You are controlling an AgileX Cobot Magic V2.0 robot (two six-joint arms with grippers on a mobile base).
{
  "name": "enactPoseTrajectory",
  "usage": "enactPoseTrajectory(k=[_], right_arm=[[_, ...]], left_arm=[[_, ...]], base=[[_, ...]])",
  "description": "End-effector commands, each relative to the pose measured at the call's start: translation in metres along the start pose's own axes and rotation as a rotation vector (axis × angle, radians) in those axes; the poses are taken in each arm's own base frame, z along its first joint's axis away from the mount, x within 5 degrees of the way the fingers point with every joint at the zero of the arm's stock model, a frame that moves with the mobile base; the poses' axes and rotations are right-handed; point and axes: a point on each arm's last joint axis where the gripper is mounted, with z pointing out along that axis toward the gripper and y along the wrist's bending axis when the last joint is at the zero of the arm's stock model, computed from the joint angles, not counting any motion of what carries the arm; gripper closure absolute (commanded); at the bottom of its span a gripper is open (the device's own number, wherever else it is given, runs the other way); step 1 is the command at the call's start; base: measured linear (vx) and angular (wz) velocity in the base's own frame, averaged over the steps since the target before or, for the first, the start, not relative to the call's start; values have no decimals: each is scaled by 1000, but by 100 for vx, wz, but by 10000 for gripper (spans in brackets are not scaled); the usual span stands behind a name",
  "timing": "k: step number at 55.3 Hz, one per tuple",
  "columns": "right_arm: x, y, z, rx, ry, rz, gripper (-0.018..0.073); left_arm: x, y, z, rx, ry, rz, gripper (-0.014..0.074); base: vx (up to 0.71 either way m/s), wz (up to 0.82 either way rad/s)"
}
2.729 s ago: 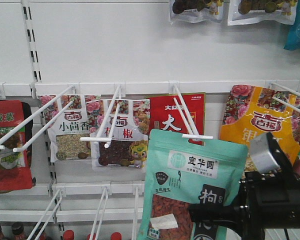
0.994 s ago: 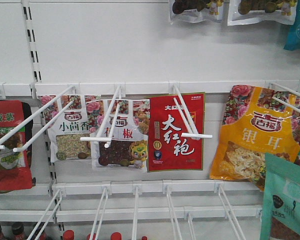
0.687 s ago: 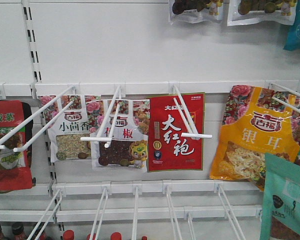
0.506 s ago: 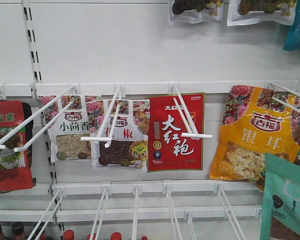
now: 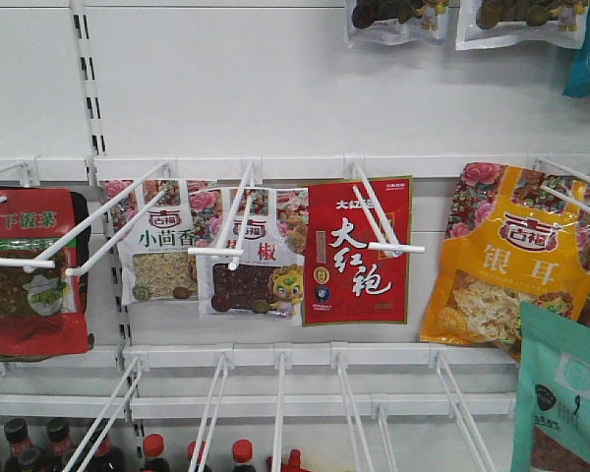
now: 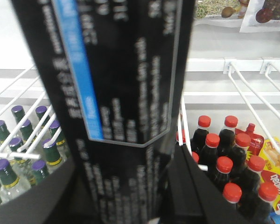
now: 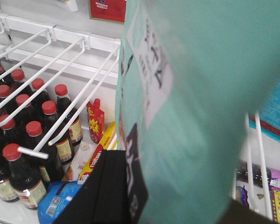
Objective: Pick snacks and fruit into basket
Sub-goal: 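Drive the base away from the shelf holding the box and bag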
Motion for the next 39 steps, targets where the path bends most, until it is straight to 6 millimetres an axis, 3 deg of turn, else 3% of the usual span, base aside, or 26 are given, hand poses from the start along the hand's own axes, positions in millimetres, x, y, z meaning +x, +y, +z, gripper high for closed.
enactPoseTrajectory(k=[1,39], right_arm=[[-18,-2,-6,16,-125,-10,568],[-16,-1,-6,14,-110,-10,568]], left_arm=[[-19,-2,-5,26,-117,9,595],[-19,-2,-5,26,-117,9,595]], base=[[-13,5],[-22,6]])
